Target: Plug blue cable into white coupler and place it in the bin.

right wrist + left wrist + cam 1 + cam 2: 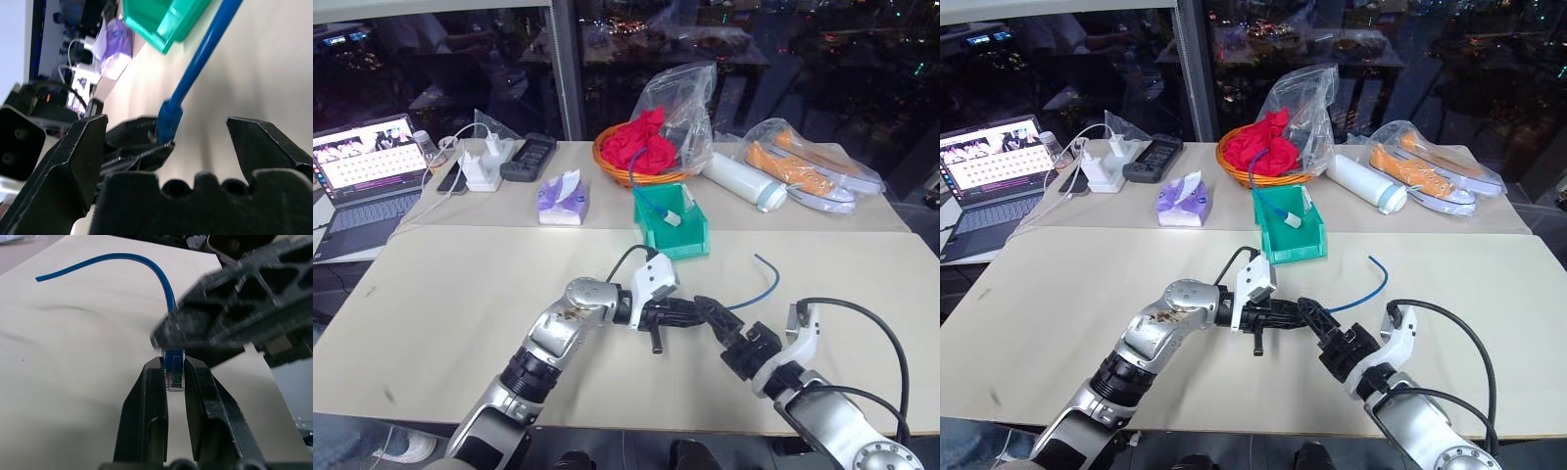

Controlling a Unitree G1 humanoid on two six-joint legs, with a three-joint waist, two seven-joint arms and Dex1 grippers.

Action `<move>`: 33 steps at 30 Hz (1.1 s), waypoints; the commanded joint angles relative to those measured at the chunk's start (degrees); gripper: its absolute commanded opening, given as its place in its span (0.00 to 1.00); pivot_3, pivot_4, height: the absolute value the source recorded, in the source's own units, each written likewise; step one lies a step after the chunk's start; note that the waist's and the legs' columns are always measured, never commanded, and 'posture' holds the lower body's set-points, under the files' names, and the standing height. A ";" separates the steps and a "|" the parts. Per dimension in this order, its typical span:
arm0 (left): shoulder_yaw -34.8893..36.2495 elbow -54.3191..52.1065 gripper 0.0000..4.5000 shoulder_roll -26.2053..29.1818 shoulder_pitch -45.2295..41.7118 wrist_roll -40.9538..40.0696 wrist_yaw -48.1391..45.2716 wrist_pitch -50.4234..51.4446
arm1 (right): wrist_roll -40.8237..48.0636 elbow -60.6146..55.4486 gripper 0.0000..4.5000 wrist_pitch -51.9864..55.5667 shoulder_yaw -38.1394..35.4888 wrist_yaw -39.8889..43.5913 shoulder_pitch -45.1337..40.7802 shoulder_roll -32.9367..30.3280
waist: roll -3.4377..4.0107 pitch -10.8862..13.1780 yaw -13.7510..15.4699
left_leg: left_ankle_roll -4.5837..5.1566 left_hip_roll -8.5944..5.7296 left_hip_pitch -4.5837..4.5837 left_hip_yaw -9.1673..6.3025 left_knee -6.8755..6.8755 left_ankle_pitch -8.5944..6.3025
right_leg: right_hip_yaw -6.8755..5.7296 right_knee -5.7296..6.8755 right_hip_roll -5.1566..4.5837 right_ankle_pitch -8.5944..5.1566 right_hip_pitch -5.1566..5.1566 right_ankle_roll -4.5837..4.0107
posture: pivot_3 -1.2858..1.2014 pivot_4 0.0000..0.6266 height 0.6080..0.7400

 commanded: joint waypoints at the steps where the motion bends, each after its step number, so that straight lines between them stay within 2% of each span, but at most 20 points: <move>1: -0.41 -1.21 0.02 -0.37 -0.37 -0.63 -0.07 0.13 | -0.21 -3.32 0.78 -2.38 0.92 0.01 -0.38 -1.04 | 0.00 0.00 0.00 | 0.00 0.00 0.00 0.00 0.00 0.00 | 0.00 0.00 0.00 0.00 0.00 0.00 | 0.52 0.24 1.00; 7: -0.54 -1.01 0.02 -0.29 -0.51 -0.75 -0.14 -0.08 | 0.07 -4.33 0.29 -4.13 2.02 0.04 -0.20 -2.76 | 0.00 0.00 0.01 | 0.00 0.00 0.00 0.00 -0.01 0.00 | 0.00 -0.01 0.00 0.00 0.00 0.00 | 0.52 0.24 1.00; 8: -0.59 -0.77 0.02 -0.21 -0.61 -0.37 -0.01 -0.59 | 0.05 -4.32 0.26 -4.42 2.19 0.08 -0.30 -2.97 | 0.00 0.00 0.01 | 0.00 0.00 -0.01 0.00 -0.01 0.00 | 0.00 -0.01 0.00 0.00 0.00 0.00 | 0.52 0.24 1.00; 10: 0.05 -0.30 0.02 -0.48 -0.66 -0.07 1.01 -1.25 | 0.08 -4.33 0.09 -5.08 2.38 0.03 -0.46 -3.31 | 0.00 0.00 0.02 | 0.00 0.00 -0.01 0.00 -0.01 0.00 | 0.00 -0.02 0.00 0.00 0.00 0.00 | 0.52 0.24 1.00; 11: 0.30 -0.27 0.13 -0.32 -0.71 -0.48 0.78 -0.78 | 0.09 -4.36 0.00 -5.38 2.39 0.02 -0.49 -3.50 | 0.00 0.00 0.03 | 0.00 0.00 -0.01 0.00 -0.01 0.00 | 0.00 -0.02 0.00 0.00 0.01 0.00 | 0.52 0.24 1.00; 12: 0.43 -0.48 0.24 0.02 -0.66 -0.98 0.20 -0.43 | 0.07 -4.43 0.00 -5.75 2.34 0.01 -0.47 -3.68 | 0.00 0.00 0.03 | 0.00 0.00 -0.01 0.00 -0.01 0.00 | 0.00 -0.02 0.00 0.00 0.01 0.00 | 0.52 0.24 1.00; 16: 2.35 -2.38 0.54 1.35 -0.21 -2.42 -0.16 0.05 | -0.68 -5.10 0.00 -7.63 2.18 0.09 -0.56 -3.61 | 0.00 0.00 0.03 | 0.00 0.00 -0.01 0.00 -0.01 0.00 | 0.00 -0.02 0.00 0.00 0.00 0.00 | 0.52 0.24 1.00; 17: 2.97 -3.56 0.57 2.08 0.08 -3.32 -0.85 0.60 | -1.09 -5.31 0.00 -8.05 2.13 0.31 -0.52 -3.60 | 0.00 0.00 0.01 | 0.00 0.00 -0.01 0.00 -0.01 0.00 | 0.00 -0.02 0.00 0.00 0.00 0.00 | 0.52 0.24 1.00; 18: 3.81 -5.27 0.69 3.11 0.58 -4.58 -1.68 1.33 | -1.63 -5.50 0.00 -8.54 2.07 0.70 -0.55 -3.46 | 0.00 0.00 -0.07 | 0.00 0.00 -0.01 0.00 -0.02 0.00 | 0.00 -0.02 0.00 0.00 -0.01 0.00 | 0.52 0.24 1.00; 22: 10.33 -10.40 0.98 4.70 2.13 -8.71 2.03 3.74 | -3.51 -5.46 0.00 -9.31 2.55 2.37 -1.23 -3.88 | 0.01 0.01 -0.26 | 0.00 0.03 0.01 0.00 -0.11 0.00 | 0.00 0.00 0.02 -0.02 -0.06 -0.03 | 0.52 0.24 1.00; 26: 19.38 -13.97 0.99 5.82 3.15 -7.47 12.30 3.45 | -4.58 -4.86 0.00 -9.13 3.62 3.45 -2.61 -4.04 | 0.01 0.01 -0.21 | 0.00 0.02 0.02 0.00 -0.10 0.00 | 0.00 -0.02 0.02 -0.02 -0.05 -0.03 | 0.52 0.24 1.00; 29: 24.15 -12.72 0.99 9.48 3.11 3.52 26.06 0.18 | -5.28 -3.56 0.00 -8.19 5.25 4.51 -3.90 -4.13 | 0.01 0.01 -0.31 | 0.00 0.03 0.05 -0.01 -0.13 0.00 | 0.01 -0.01 0.03 -0.02 -0.06 -0.03 | 0.52 0.24 1.00; 31: 30.37 -13.33 0.99 10.36 4.33 4.59 32.50 0.56 | -5.58 -1.84 0.00 -7.60 6.99 5.23 -5.79 -3.67 | 0.00 0.01 -0.56 | -0.02 0.03 0.06 0.00 -0.17 0.01 | 0.02 -0.01 0.03 -0.02 -0.07 -0.03 | 0.52 0.24 1.00; 33: 32.56 -15.85 0.99 10.32 7.19 3.62 34.16 2.45 | -5.30 -0.77 0.00 -6.74 8.34 6.07 -7.34 -3.99 | 0.01 0.01 -0.68 | -0.04 0.04 0.06 -0.01 -0.21 0.03 | 0.02 -0.01 0.04 -0.02 -0.11 -0.03 | 0.52 0.24 1.00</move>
